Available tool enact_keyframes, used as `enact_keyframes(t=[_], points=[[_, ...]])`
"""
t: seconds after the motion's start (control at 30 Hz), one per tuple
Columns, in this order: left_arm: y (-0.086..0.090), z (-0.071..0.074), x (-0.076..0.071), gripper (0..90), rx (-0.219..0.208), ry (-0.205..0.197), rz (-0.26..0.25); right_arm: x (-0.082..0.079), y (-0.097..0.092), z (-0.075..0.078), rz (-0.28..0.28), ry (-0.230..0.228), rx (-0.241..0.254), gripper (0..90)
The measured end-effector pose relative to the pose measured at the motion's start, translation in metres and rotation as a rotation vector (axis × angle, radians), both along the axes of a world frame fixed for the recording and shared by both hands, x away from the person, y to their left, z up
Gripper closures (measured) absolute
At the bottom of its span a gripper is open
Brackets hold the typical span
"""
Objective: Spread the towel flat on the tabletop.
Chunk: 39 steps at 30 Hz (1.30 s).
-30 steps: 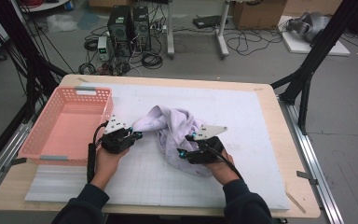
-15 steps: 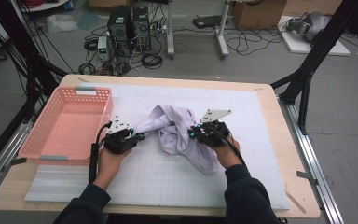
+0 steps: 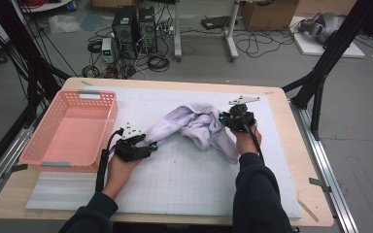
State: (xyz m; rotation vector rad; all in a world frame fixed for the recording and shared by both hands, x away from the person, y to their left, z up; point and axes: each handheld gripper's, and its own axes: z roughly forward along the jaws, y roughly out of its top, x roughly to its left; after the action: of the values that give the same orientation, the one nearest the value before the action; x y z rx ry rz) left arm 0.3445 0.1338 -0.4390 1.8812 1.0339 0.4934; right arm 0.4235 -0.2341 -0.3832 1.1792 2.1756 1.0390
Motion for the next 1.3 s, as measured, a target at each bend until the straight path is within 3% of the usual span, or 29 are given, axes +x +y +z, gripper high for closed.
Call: enact_keyframes(t=[0.07,0.13,0.27,0.47,0.57,0.73,0.8,0.93,0.97,1.0,1.07,1.13,1.3], points=[[0.0,0.001,-0.001,42.7,-0.004,-0.002,-0.009,0.005,-0.006,-0.003,-0.057,-0.003,-0.008,80.0],[-0.002,0.005,-0.005,52.3,-0.037,-0.007,-0.06,0.007,-0.011,-0.006,-0.071,0.02,0.008,79.9],[-0.015,0.011,-0.011,57.9,-0.117,-0.005,-0.156,0.007,-0.013,-0.008,-0.051,0.011,0.022,79.6],[-0.05,0.019,-0.012,49.9,-0.198,0.017,-0.246,0.002,-0.01,-0.005,-0.019,-0.006,0.036,79.4],[-0.071,0.019,-0.006,45.8,-0.248,0.046,-0.264,0.0,-0.01,-0.005,-0.003,-0.011,0.034,79.4],[-0.104,0.024,0.008,42.1,-0.287,0.086,-0.277,-0.001,-0.009,-0.004,0.004,-0.009,0.043,79.4],[-0.118,0.024,0.016,41.9,-0.283,0.114,-0.263,-0.002,-0.009,-0.005,0.008,-0.004,0.048,79.4],[-0.135,0.014,0.031,42.8,-0.233,0.161,-0.197,-0.003,-0.009,-0.005,0.012,-0.003,0.054,79.4],[-0.137,0.011,0.034,45.6,-0.219,0.167,-0.194,-0.003,-0.009,-0.005,0.016,-0.001,0.058,79.3],[-0.137,0.009,0.035,55.0,-0.189,0.158,-0.188,-0.004,-0.009,-0.005,0.018,0.0,0.058,79.3],[-0.134,0.006,0.037,73.3,-0.143,0.158,-0.186,-0.004,-0.009,-0.004,0.018,-0.004,0.061,79.4],[-0.129,0.005,0.035,77.5,-0.119,0.135,-0.194,-0.004,-0.011,-0.004,0.021,-0.005,0.063,79.4],[-0.094,0.009,0.025,78.6,-0.121,0.104,-0.215,-0.005,-0.013,-0.004,0.028,-0.003,0.077,79.5]])
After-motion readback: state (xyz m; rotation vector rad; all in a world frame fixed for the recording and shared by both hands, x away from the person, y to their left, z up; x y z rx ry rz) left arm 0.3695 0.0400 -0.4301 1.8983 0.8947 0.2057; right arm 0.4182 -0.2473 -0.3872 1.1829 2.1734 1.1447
